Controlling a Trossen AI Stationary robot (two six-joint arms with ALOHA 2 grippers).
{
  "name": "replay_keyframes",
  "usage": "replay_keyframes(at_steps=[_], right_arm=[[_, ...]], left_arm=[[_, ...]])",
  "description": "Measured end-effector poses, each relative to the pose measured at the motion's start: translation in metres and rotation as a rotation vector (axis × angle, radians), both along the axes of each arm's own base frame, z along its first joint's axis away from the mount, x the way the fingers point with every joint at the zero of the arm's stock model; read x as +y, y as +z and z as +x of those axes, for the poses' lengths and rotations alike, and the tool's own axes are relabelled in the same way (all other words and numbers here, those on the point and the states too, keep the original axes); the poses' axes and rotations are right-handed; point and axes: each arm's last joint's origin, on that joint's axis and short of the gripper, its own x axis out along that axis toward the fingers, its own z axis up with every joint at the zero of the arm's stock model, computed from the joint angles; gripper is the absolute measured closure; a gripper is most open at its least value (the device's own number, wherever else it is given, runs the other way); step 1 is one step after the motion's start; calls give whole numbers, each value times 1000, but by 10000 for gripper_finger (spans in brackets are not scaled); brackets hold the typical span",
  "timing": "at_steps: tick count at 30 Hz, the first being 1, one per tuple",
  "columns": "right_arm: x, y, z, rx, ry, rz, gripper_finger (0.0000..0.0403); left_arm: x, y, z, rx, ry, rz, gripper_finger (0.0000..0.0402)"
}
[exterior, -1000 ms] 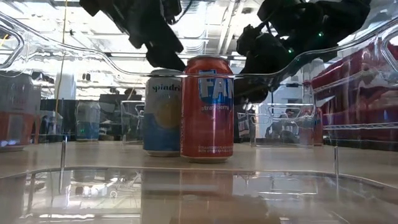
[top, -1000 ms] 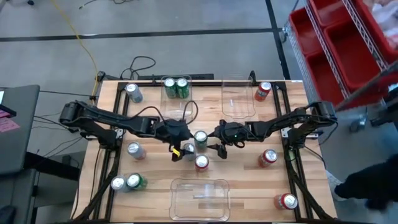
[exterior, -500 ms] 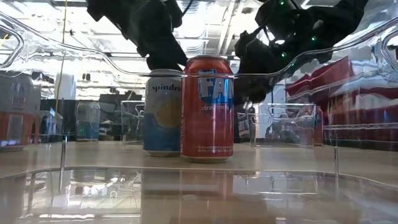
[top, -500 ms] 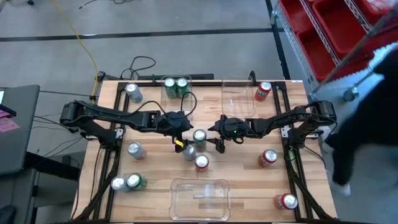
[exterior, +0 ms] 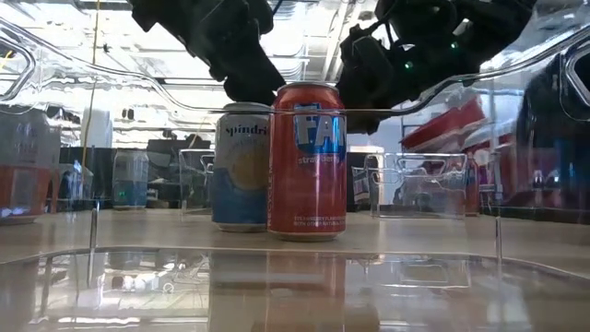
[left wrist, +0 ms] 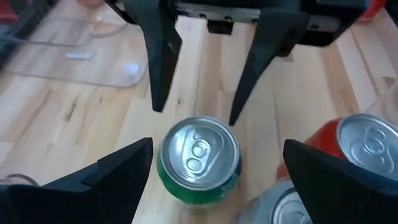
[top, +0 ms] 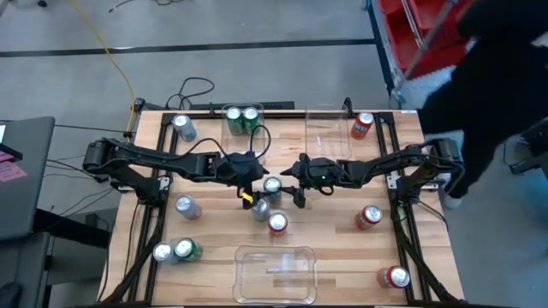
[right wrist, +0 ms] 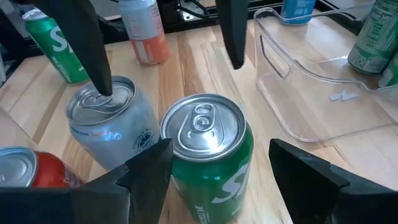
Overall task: Sort soda cans
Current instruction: Put the green soda can into the top left transparent bin
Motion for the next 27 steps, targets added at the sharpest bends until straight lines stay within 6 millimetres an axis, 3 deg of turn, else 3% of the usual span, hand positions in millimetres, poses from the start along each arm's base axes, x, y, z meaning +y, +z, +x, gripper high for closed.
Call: replay_keyframes(at_steps=[7,17,27], right_arm=[[7,9,-7,18,-58,-38,117],[13,40,-37,51,-202,-99,117],[13,33,-37,100,-207,-95,117]], left_arm=[[2,-1,6,-41,22,-10,45],[8,-25,25,29,86,-66,45],[9,-42,46,160,90,-66,45]])
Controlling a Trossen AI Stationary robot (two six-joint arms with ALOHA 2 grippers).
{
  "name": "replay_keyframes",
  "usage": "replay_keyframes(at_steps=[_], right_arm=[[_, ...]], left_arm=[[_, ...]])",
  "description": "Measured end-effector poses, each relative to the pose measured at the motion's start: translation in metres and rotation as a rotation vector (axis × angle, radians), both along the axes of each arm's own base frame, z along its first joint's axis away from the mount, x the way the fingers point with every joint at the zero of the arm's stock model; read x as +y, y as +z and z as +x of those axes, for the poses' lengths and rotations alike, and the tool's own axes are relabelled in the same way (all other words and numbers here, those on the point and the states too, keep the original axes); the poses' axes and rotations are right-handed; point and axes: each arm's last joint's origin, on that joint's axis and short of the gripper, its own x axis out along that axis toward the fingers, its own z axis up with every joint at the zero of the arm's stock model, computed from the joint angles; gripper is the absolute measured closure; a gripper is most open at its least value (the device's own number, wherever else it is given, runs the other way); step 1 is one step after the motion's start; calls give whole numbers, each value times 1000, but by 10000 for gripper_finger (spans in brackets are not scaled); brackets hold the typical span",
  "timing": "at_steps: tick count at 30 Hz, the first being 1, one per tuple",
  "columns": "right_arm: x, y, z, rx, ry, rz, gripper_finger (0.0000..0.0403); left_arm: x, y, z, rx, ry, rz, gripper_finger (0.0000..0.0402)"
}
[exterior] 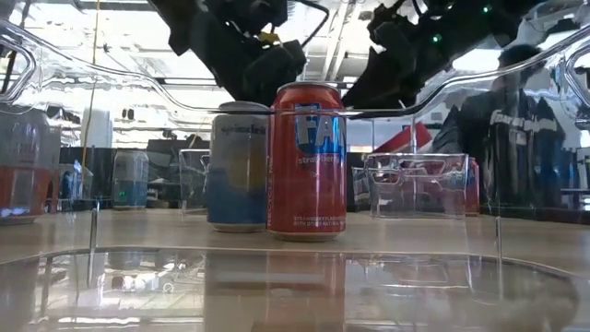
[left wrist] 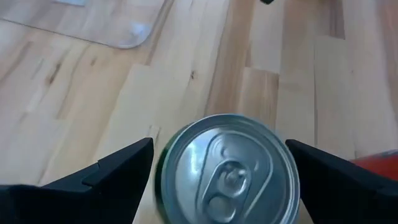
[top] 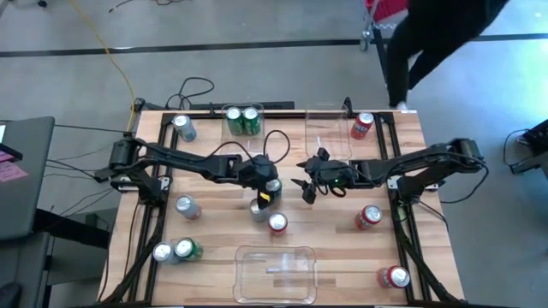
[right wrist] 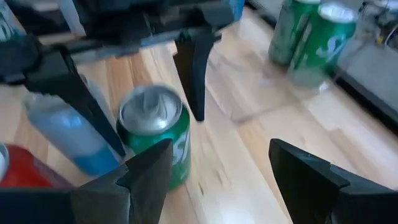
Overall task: Sort soda cans
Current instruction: Put the green soda can into the top left transparent bin
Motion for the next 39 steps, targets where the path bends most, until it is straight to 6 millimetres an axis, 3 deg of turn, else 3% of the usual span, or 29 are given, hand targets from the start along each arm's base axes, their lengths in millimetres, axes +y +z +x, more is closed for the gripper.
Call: replay_keyframes(at_steps=[6,12,19,22,32,39], right_arm=[[0,-1,1,2,-1,1,117],[0,-1,1,0,-1,1,117],[0,-1,1,5,-1,1,117],[0,-2,1,10,-1,1,117],[0,-6,-2,59,0,1,117],[0,-11,-5,94,0,-1,117]], left_arm=[[0,-5,1,36,-4,3,47],[0,-1,2,19,-3,14,101],[0,3,3,36,1,17,101],[1,16,4,75,0,32,101],[2,91,13,79,-21,114,101],[9,126,0,31,-1,124,101]])
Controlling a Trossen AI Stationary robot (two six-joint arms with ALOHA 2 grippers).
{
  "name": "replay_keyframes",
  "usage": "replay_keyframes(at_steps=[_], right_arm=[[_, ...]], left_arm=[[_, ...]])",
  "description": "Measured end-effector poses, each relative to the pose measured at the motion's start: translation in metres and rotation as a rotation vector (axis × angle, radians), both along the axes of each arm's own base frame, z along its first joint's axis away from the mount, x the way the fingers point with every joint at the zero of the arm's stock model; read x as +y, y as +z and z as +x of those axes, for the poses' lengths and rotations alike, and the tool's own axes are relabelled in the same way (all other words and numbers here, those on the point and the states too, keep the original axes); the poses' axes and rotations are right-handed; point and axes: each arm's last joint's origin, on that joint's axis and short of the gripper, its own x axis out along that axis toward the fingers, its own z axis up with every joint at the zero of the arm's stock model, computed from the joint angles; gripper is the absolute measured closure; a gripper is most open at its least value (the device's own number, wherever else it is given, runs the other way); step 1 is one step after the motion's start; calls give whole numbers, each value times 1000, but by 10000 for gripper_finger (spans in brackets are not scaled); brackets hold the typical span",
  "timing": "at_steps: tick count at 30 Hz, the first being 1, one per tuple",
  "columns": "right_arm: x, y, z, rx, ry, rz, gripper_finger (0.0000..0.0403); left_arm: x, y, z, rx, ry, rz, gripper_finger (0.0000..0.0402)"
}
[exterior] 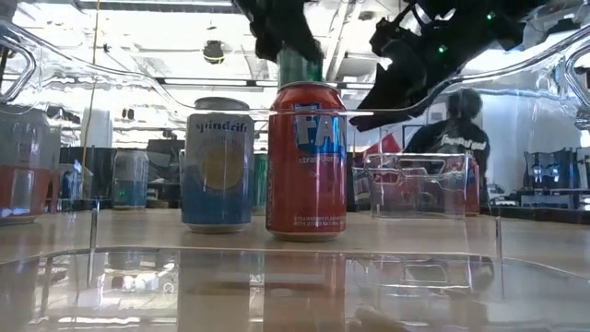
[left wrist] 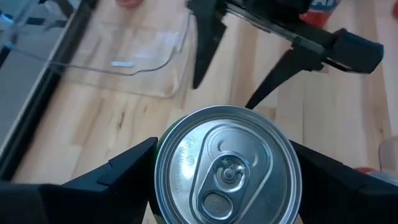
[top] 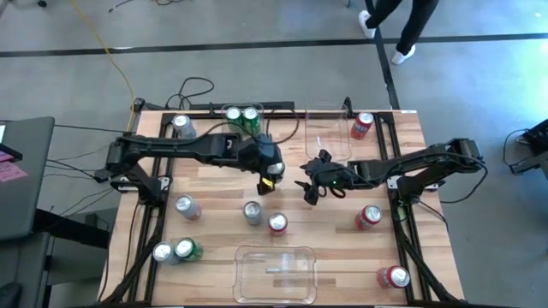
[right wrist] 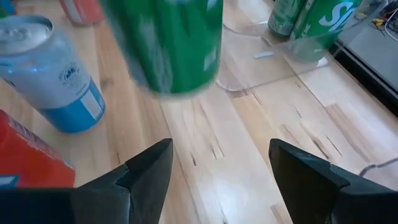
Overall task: Sort soda cans
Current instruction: Put the green soda can into the top left transparent bin
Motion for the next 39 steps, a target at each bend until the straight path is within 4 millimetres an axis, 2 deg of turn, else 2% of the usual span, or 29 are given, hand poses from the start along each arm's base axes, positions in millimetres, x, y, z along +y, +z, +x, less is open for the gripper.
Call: replay_keyframes(at_steps=[5,13,23,31,39], right_arm=[[-2,-8,-4,15,-8,3,117],[-3,-9,-4,-12,-13,7,117],[-3,-9,-4,-15,-12,7,117],[-4,-9,-4,-14,-17,7,117],[-9,-9,-4,-12,-33,6,117]], left_arm=[[11,22,-24,-61,68,22,101],[43,27,-71,-82,232,53,101],[87,-21,-109,-68,438,31,101],[112,-65,-122,-80,524,-24,101],[126,-96,-134,-108,591,-23,101]])
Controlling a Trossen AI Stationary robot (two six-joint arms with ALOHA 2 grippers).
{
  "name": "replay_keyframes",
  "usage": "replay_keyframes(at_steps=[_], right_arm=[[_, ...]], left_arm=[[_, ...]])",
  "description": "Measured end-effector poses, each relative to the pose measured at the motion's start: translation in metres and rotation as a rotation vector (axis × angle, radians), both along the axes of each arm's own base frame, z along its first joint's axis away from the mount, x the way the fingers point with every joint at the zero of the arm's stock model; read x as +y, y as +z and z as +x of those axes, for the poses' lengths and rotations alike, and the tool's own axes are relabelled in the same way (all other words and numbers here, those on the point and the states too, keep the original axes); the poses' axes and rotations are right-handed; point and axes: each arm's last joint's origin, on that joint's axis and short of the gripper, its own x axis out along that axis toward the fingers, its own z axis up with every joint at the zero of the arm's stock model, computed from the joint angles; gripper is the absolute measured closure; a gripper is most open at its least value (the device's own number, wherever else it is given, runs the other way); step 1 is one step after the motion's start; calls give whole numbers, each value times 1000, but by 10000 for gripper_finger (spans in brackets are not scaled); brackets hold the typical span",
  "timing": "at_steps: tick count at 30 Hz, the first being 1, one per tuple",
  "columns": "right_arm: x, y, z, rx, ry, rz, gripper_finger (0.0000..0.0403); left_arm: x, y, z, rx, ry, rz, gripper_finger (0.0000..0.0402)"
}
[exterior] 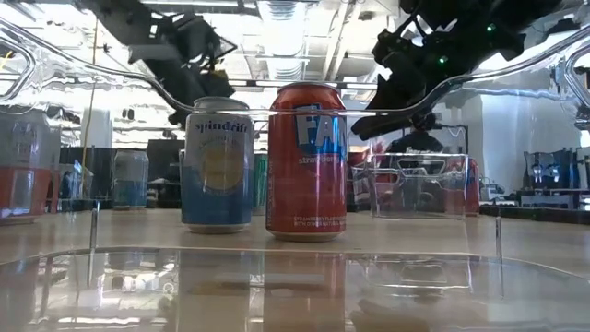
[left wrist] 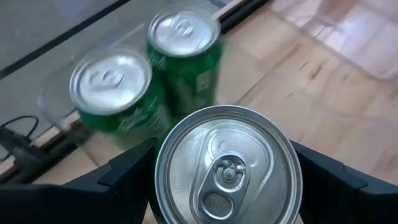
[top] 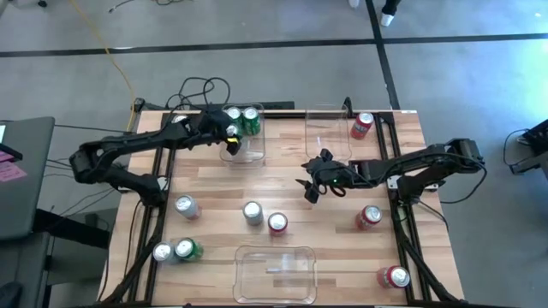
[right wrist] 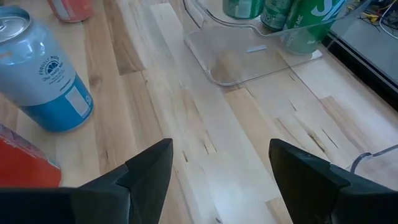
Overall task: Sort soda cans
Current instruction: Put the green soda can into the top left transparent bin
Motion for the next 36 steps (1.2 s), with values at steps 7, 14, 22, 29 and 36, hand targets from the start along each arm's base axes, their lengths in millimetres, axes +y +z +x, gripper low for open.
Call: replay_keyframes(at_steps=[7,14,22,29,36], right_arm=[[-3,1,1,-19,-9,1,117],[-2,4,3,-54,-3,-4,117],[-4,4,3,-46,-8,-7,117],[-4,3,2,-30,0,-16,117],[-4,1,1,-9,-1,-16,117]], left_arm=[[8,-18,-11,-13,51,1,101],[12,-26,-10,-19,68,0,101],[23,-47,4,-8,92,-20,101],[24,-46,5,8,126,-21,64],[27,-37,8,52,120,-32,49]])
